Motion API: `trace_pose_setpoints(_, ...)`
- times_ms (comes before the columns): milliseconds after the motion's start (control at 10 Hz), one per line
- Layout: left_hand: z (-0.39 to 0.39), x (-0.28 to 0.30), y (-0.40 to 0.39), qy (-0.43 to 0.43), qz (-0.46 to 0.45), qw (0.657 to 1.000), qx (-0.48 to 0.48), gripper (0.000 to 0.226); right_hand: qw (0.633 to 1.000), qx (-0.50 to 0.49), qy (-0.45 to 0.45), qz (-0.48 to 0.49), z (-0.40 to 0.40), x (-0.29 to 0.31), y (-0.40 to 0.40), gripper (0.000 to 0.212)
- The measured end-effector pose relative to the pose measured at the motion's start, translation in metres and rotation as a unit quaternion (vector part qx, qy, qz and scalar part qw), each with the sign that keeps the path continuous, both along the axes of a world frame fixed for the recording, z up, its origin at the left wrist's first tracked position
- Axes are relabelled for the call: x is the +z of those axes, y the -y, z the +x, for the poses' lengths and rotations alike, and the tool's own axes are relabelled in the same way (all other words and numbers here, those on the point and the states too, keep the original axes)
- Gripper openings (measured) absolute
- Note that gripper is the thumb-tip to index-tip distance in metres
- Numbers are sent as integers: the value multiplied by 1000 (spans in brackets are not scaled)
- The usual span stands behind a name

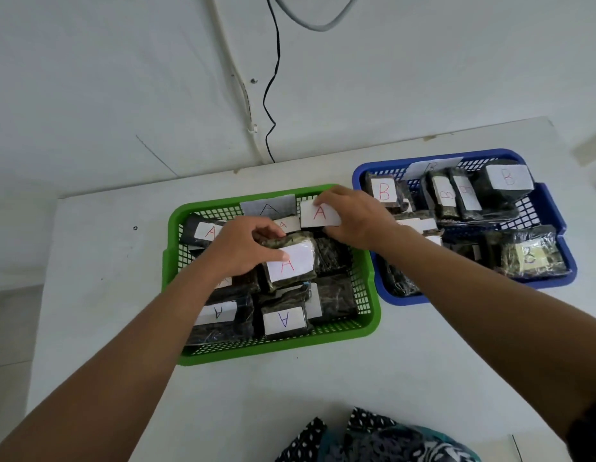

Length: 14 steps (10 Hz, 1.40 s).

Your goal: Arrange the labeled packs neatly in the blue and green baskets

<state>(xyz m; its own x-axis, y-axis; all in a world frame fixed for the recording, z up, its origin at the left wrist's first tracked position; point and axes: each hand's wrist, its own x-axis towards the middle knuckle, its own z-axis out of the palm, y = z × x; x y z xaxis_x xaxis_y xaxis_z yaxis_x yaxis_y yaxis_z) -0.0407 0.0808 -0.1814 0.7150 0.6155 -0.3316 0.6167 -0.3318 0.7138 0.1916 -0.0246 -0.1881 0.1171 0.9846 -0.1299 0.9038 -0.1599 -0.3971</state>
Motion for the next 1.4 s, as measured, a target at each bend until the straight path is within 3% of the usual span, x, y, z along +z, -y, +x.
trace_pose_setpoints(200,-18,4,-16,39,-66,990,122,32,1000,9,26,16,0,-5,7,41)
trace_pose_setpoints(400,-6,5,-5,39,-78,989,123,29,998,-17,-18,63,-4,1,17,31)
trace_pose_setpoints(500,10,2,7,23,-55,995,74,32,996,-28,-28,81,-6,7,27,33)
trace_pose_setpoints(700,17,-2,31,17,112,994,12,37,999,25,-36,31,-23,9,50,47)
trace_pose_setpoints(900,-28,3,52,47,226,973,19,42,999,45,27,12,-33,2,59,54)
trace_pose_setpoints(1200,-28,13,122,-77,395,912,77,64,986,-56,101,124,-51,20,100,58)
trace_pose_setpoints(1400,38,77,129,-24,456,885,89,64,970,-79,147,177,-7,86,107,65)
